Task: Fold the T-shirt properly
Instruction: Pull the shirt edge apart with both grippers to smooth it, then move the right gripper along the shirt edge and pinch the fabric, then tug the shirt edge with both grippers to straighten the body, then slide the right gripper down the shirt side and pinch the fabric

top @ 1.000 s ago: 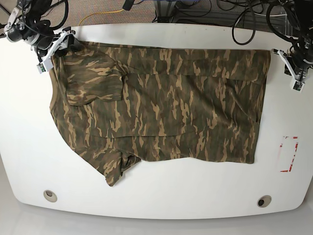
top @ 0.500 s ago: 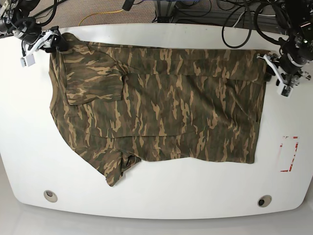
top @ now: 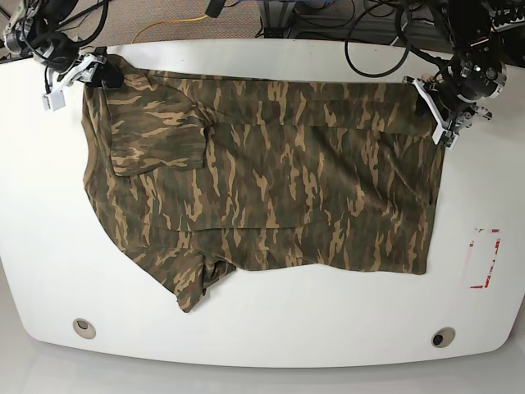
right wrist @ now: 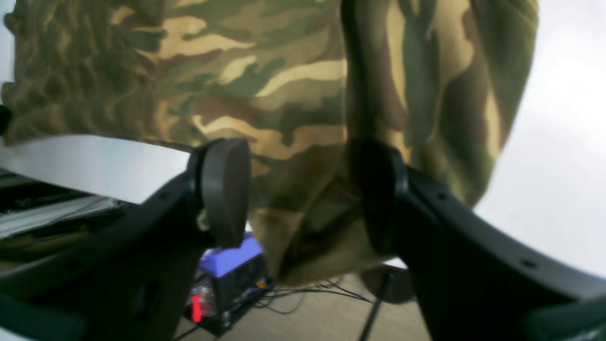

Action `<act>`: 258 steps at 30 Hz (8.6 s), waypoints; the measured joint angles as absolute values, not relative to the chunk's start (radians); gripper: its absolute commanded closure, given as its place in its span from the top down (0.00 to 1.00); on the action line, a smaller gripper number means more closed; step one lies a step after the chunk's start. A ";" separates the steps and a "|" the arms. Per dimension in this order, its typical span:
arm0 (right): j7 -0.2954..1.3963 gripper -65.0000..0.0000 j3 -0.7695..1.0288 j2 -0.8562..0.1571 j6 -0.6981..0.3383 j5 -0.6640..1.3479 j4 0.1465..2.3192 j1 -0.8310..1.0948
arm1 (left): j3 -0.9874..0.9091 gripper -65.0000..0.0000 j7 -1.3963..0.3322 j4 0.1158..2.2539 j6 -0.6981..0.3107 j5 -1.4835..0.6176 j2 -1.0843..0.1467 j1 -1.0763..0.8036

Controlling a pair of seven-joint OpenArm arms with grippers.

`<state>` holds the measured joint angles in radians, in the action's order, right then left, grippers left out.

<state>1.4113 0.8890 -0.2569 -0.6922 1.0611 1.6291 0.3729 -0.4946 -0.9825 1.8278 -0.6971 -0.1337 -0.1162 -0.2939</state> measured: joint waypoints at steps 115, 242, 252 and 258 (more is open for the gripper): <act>1.268 0.69 0.506 -0.313 -0.696 0.829 1.358 -0.127 | -0.493 0.38 -1.047 1.864 -0.700 -0.109 -0.241 -0.253; 1.306 0.69 0.512 -0.332 -0.693 0.903 1.583 0.031 | -0.607 0.02 -0.983 1.436 -0.698 -0.128 -0.195 0.144; 1.253 0.69 0.513 -0.337 -0.693 0.897 1.580 0.036 | -0.545 0.37 -0.929 1.313 -0.697 -0.128 -0.269 0.181; 1.230 0.69 0.512 -0.342 -0.693 0.854 1.457 -0.074 | -0.545 0.57 -0.939 1.324 -0.698 -0.128 -0.280 0.179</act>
<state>1.2304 0.5121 -0.3416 -0.6926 0.8539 1.4567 -0.0738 -0.5453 -0.9394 1.3239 -0.6975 -0.1284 -0.2798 0.1787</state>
